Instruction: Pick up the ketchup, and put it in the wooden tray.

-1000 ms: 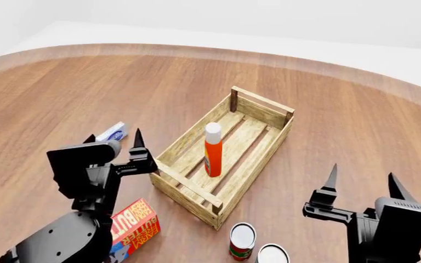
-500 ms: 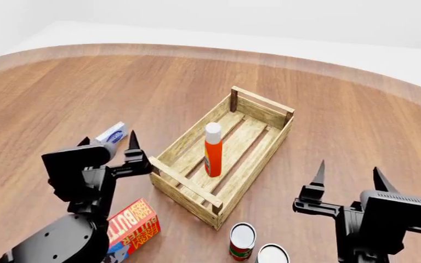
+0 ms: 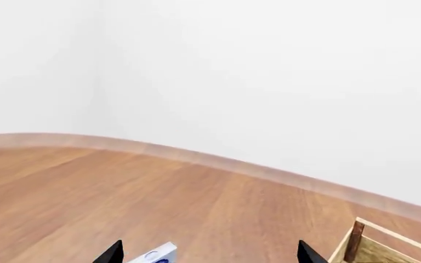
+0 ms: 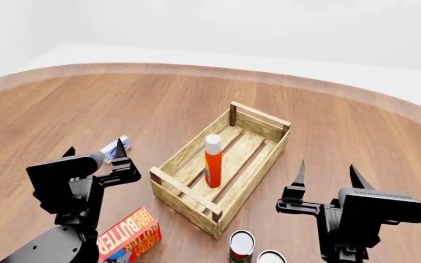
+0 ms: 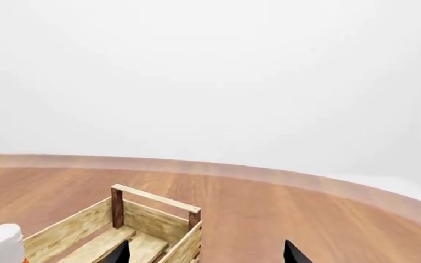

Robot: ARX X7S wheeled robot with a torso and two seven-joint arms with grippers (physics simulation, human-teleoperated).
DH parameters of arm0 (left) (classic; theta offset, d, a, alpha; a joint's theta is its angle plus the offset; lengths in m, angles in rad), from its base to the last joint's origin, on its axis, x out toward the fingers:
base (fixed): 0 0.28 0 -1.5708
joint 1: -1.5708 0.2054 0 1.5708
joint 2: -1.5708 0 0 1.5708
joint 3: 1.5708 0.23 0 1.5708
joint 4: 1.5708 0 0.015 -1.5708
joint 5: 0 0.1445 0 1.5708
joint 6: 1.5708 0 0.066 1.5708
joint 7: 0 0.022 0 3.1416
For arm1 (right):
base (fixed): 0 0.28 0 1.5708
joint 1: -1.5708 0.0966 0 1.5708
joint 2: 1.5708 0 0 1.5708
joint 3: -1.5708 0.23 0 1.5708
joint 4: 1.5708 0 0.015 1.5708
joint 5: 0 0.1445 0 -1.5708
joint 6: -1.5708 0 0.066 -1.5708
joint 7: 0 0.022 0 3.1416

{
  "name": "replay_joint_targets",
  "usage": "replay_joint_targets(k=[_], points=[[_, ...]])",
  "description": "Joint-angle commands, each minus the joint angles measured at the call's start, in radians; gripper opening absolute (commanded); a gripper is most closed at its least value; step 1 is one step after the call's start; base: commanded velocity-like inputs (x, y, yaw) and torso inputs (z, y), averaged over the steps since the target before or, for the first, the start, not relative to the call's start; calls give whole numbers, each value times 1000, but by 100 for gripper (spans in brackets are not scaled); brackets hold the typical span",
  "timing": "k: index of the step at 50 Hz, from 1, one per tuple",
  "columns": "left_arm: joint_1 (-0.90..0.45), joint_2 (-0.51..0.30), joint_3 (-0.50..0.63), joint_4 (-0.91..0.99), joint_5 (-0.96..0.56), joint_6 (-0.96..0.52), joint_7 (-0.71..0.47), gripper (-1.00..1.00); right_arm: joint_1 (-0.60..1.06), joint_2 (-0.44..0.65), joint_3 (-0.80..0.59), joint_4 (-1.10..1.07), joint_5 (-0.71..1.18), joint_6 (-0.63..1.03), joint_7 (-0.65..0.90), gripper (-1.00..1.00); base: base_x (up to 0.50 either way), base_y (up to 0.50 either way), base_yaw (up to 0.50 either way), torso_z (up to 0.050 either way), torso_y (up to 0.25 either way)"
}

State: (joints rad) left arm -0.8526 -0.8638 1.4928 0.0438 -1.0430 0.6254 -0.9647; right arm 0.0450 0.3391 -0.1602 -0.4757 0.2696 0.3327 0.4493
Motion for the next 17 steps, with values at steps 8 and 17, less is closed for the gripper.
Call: replay_joint_targets(k=[8,17], points=[[25,-7,-7,-2,17,8,-18,100,2,-15,-25,50,-3,-44,-10,100,0,0,0,-6,134],[33,-11,-9,7,33,8,-31,100,-2,-21,-31,59,-4,-60,-8,100,0,0,0,0,0]])
